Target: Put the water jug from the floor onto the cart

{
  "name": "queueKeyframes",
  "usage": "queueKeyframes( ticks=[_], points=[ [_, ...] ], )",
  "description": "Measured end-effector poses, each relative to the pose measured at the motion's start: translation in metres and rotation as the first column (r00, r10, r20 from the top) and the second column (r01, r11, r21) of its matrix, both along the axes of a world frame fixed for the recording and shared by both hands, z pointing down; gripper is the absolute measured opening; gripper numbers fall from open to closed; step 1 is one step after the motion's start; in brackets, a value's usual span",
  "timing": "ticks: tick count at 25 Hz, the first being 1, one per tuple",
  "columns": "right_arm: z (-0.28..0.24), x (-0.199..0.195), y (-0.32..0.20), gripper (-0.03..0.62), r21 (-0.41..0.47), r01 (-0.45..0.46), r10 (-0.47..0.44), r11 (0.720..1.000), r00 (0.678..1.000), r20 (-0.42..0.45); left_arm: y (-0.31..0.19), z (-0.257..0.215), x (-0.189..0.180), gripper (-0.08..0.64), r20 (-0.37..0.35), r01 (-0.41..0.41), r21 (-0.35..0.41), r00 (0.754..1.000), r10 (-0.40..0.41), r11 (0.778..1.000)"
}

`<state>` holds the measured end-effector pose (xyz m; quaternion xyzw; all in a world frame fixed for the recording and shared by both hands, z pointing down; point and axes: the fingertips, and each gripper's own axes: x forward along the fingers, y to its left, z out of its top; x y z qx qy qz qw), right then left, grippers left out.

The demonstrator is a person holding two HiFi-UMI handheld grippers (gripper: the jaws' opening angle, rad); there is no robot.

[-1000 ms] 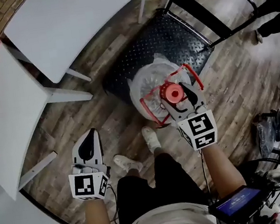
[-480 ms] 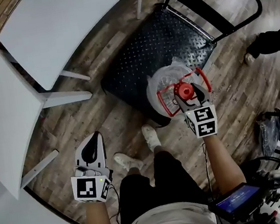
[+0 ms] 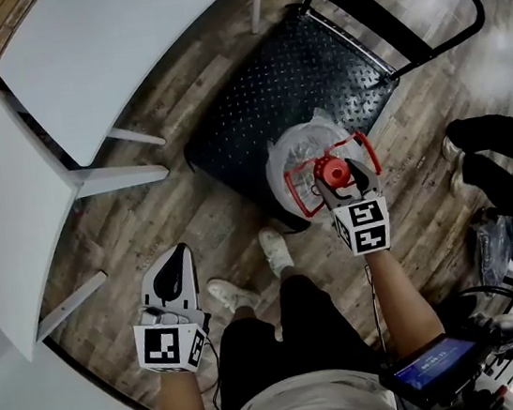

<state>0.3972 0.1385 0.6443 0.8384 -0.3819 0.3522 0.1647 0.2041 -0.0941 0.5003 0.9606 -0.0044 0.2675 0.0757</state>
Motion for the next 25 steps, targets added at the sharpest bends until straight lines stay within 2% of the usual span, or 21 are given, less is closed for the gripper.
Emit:
queueKeyframes(
  ticks=[13,19,25],
  points=[
    [-0.007,-0.003,0.013,0.31,0.004,-0.053,0.053,0.999,0.999,0.001,0.004,-0.013,-0.012,0.002,-0.018,0.004,0.005,1.0,-0.004,1.0],
    [-0.056,-0.008,0.005,0.31,0.057,-0.026,0.031,0.998,0.997,-0.073,0.0,-0.034,-0.015,0.002,-0.057,0.008,0.025,0.998,-0.007,1.0],
    [-0.13,-0.015,-0.013,0.309,0.168,-0.002,0.03,0.986,0.986,-0.165,-0.003,-0.064,-0.02,0.002,-0.099,0.009,0.057,0.995,-0.004,0.998]
  ],
)
